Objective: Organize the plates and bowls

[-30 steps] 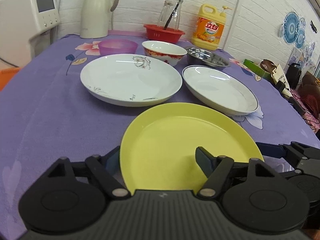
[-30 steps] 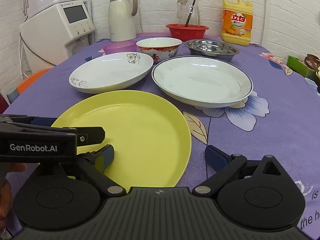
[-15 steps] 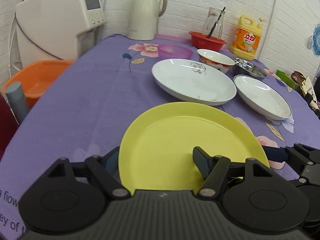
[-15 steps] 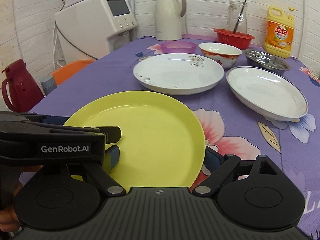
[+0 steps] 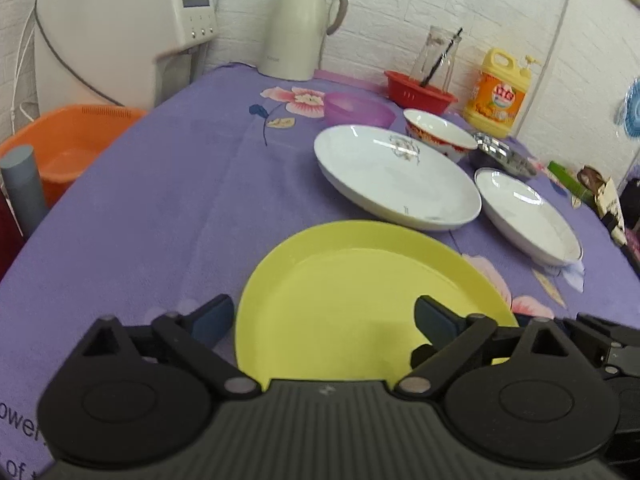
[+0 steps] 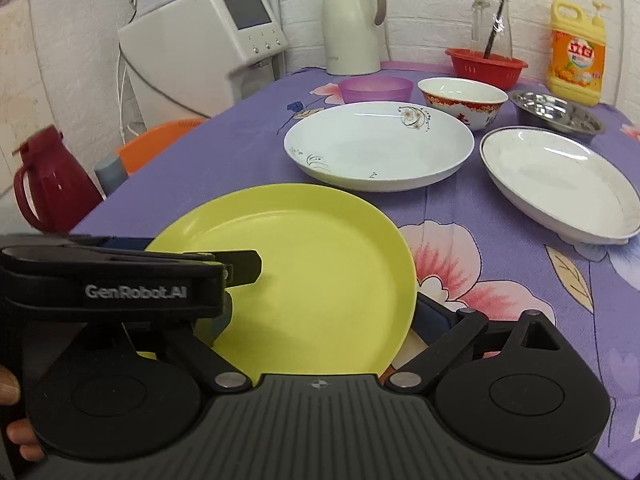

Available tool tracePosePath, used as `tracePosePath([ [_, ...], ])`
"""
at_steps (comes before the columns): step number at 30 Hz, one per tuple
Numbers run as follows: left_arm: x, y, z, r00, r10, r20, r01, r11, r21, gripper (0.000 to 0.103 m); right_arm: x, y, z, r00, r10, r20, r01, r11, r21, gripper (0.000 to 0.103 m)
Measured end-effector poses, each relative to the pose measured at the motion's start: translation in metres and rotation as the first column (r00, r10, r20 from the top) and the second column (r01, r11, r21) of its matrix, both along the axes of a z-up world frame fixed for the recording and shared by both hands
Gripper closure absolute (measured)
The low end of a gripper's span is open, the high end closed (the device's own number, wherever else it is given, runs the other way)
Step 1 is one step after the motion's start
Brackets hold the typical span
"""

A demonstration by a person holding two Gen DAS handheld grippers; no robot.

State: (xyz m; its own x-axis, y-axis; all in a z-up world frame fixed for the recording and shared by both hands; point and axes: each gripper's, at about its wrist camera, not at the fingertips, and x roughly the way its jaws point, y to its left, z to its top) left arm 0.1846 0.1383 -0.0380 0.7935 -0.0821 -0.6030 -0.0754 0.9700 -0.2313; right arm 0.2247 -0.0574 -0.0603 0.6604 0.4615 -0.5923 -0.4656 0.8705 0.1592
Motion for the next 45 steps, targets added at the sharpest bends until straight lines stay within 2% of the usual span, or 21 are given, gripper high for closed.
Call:
tracePosePath([
  [2, 0.000, 0.004, 0.006, 1.000, 0.018, 0.024, -0.018, 1.000, 0.004, 0.005, 0.002, -0.009, 0.005, 1.000, -0.030, 0.004, 0.029, 0.999, 0.036, 0.000],
  [5, 0.004, 0.006, 0.012, 0.999, 0.039, 0.033, -0.039, 0.999, 0.014, 0.004, 0.005, -0.020, 0.008, 0.997, -0.076, 0.025, 0.075, 0.996, 0.041, 0.000],
  [12, 0.014, -0.002, 0.009, 0.999, 0.039, 0.017, -0.039, 0.999, 0.013, 0.004, 0.016, -0.043, 0.003, 0.991, -0.133, -0.024, 0.135, 0.987, 0.089, 0.000],
  [18, 0.022, -0.009, 0.009, 1.000, 0.026, 0.017, -0.026, 1.000, 0.018, 0.004, 0.022, -0.051, 0.004, 0.990, -0.141, -0.030, 0.144, 0.985, 0.099, 0.000],
  [22, 0.033, -0.005, 0.012, 1.000, 0.018, 0.007, -0.018, 1.000, -0.007, 0.004, 0.031, -0.053, 0.008, 0.991, -0.126, -0.035, 0.129, 0.986, 0.109, 0.000],
  [27, 0.055, 0.007, 0.028, 0.999, 0.028, 0.024, -0.027, 1.000, -0.013, 0.004, 0.056, -0.048, 0.030, 0.995, -0.092, 0.029, 0.088, 0.990, 0.106, 0.000],
  [32, 0.082, 0.020, 0.032, 0.999, 0.037, 0.031, -0.036, 0.999, -0.021, 0.004, 0.096, -0.032, 0.045, 0.992, -0.061, 0.108, 0.059, 0.998, 0.028, 0.000],
  [37, 0.106, 0.031, 0.030, 0.999, 0.048, 0.005, -0.048, 0.999, 0.014, 0.004, 0.138, -0.019, 0.044, 0.993, -0.021, 0.120, 0.025, 0.999, -0.031, 0.000],
  [40, 0.114, 0.040, 0.027, 0.999, 0.053, -0.003, -0.053, 0.998, 0.023, 0.004, 0.158, -0.012, 0.040, 0.993, -0.010, 0.116, 0.018, 0.998, -0.064, 0.000],
  [45, 0.124, 0.051, 0.022, 0.998, 0.059, -0.019, -0.059, 0.998, 0.015, 0.004, 0.188, 0.002, 0.028, 0.998, 0.005, 0.056, 0.002, 0.993, -0.117, 0.000],
])
